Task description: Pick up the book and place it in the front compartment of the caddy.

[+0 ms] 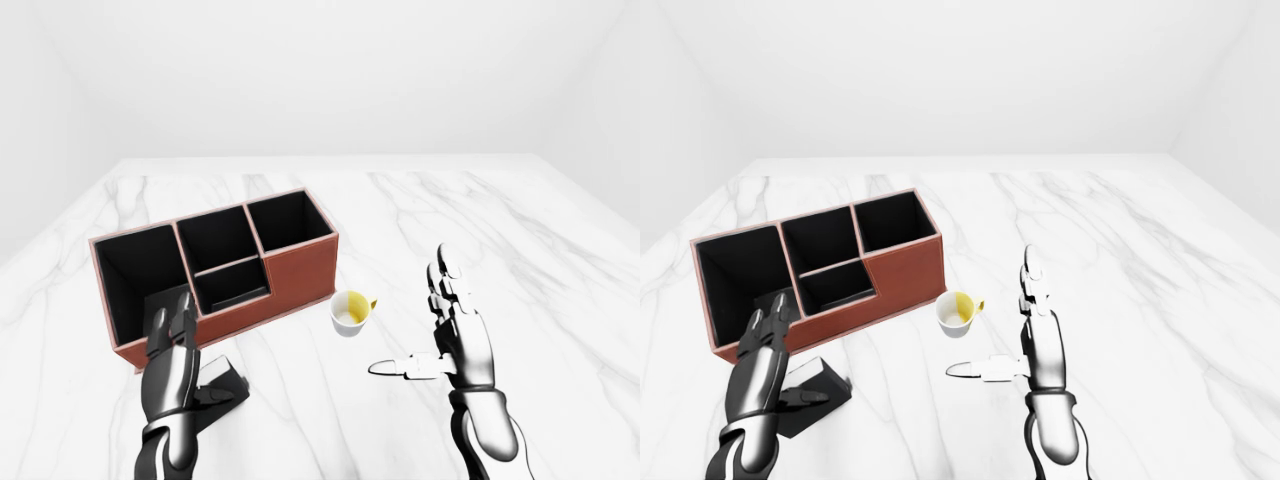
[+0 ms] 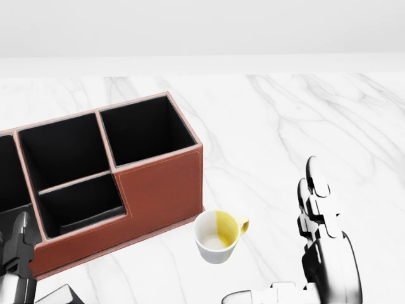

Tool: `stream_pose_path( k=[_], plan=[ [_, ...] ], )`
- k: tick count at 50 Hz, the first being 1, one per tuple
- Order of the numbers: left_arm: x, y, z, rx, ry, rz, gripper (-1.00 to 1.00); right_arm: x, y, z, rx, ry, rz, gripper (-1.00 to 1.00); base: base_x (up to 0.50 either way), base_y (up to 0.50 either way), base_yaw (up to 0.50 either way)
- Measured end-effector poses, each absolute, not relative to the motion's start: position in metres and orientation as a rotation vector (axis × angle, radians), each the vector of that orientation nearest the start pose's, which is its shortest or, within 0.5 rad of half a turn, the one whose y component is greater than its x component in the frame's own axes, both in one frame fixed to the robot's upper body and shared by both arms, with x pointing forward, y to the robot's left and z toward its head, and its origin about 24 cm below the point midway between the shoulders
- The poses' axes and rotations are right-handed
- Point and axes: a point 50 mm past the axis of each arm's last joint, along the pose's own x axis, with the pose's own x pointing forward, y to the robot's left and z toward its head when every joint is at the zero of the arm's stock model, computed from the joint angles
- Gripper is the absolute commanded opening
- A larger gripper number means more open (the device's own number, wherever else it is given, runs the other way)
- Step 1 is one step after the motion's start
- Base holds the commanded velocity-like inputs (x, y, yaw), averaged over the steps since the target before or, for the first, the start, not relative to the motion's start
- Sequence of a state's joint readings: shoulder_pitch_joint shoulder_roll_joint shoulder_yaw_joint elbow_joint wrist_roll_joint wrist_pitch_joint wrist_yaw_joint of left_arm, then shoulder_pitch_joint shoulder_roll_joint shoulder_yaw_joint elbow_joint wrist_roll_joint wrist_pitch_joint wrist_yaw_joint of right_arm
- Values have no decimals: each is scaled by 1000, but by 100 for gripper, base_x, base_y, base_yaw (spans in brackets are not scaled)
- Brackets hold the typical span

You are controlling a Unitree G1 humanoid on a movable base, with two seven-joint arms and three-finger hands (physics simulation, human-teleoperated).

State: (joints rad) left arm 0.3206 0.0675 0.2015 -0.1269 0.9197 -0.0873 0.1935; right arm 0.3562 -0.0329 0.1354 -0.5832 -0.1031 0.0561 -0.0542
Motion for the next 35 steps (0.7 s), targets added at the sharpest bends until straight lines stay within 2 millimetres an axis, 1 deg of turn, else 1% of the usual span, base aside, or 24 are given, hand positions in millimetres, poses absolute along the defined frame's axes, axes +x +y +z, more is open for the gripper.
stream_pose_path(
  k=[6,11,12,13,14,15,27,35],
  plan=[
    [178,224,13,1044,155,240,100,182,-144,99,-94,-190,-27,100,0,0,0],
    [179,225,14,1030,171,200,100,181,-144,99,-94,-193,-28,100,0,0,0],
    [179,225,14,1028,173,194,33,181,-145,99,-94,-194,-28,100,0,0,0],
    [179,226,14,1025,176,188,1,181,-145,100,-94,-195,-29,100,0,0,0],
    [180,226,14,1025,179,177,-80,181,-145,100,-93,-196,-29,100,0,0,0],
    [180,226,15,1024,182,171,-99,181,-145,100,-93,-196,-30,100,0,0,0],
    [179,227,17,1012,201,120,-100,180,-146,101,-88,-204,-34,100,0,0,0],
    [178,227,18,985,203,122,-100,180,-145,102,-87,-207,-35,100,0,0,0]
  ],
)
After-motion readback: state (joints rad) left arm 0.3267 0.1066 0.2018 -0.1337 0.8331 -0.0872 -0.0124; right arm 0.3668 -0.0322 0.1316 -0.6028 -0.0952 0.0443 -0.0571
